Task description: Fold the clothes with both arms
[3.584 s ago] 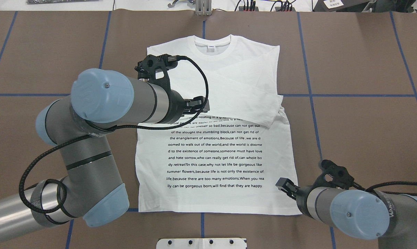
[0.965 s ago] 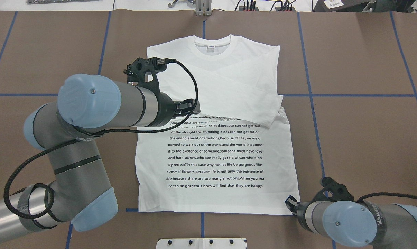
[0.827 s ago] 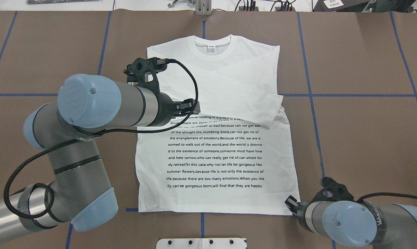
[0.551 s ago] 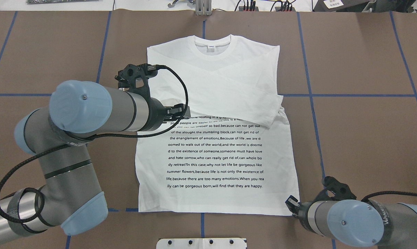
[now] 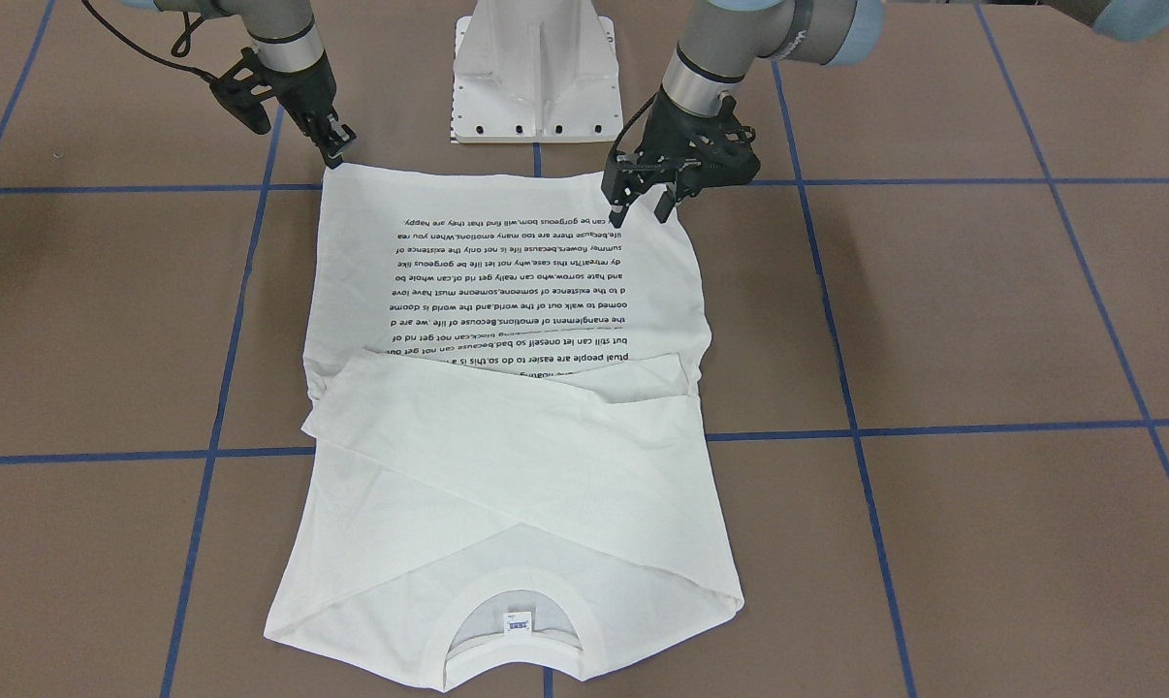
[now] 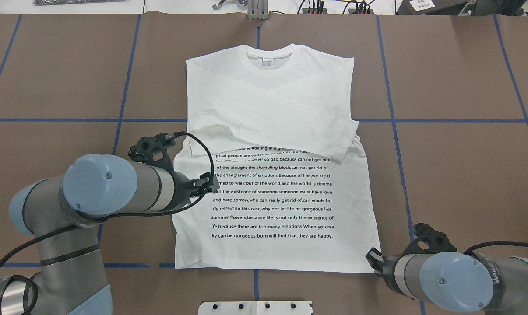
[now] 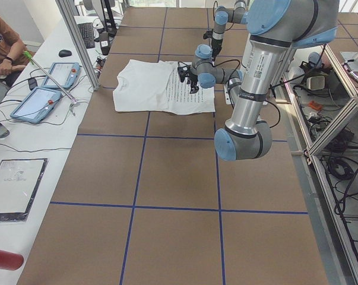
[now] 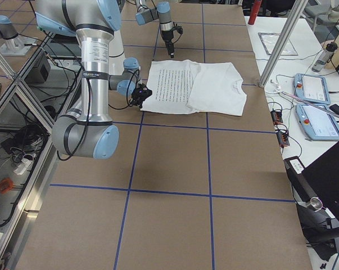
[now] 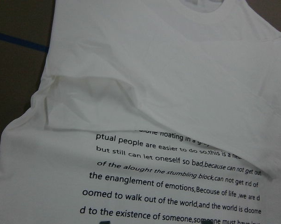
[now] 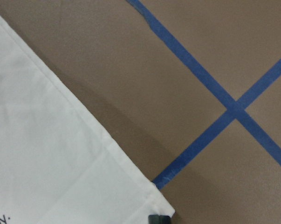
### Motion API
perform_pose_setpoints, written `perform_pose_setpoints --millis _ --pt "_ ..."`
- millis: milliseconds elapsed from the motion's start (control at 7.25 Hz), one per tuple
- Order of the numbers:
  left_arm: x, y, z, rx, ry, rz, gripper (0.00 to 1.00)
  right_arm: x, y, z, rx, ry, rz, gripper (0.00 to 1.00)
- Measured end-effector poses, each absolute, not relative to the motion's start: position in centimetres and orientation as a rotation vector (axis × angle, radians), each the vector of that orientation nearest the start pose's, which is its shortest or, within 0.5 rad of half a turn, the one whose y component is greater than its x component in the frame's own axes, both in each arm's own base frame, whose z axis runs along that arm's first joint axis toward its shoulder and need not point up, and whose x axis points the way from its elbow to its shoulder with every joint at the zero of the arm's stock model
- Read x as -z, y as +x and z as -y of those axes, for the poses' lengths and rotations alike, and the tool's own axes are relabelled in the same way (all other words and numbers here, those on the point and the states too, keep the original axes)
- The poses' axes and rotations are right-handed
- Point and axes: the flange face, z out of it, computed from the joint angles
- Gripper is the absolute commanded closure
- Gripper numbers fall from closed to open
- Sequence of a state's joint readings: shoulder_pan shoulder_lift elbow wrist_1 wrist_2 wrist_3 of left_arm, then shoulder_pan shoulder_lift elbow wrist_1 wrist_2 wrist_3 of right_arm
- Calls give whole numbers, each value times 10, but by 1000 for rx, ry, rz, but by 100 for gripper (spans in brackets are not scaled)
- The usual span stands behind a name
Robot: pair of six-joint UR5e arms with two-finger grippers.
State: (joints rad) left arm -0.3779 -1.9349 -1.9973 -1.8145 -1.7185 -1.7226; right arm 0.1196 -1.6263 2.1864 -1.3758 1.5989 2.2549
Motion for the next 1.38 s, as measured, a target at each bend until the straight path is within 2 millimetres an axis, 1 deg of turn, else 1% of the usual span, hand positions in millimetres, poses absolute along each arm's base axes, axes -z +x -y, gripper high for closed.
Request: perform_pose_setpoints --millis 276,551,827,1241,1378 --pt "-270 495 278 432 -102 -968 30 -382 -430 183 -753 -242 738 100" --pt "-288 511 251 426 -139 -890 33 -381 -429 183 -754 -241 739 100" --pt "-301 518 237 414 -157 -851 36 -378 -427 183 -754 -243 744 100" --pt "-314 522 229 404 -166 -821 45 -371 -424 183 -752 -247 756 100" --pt "-317 524 226 399 -168 -814 52 -370 -424 183 -752 -247 757 100"
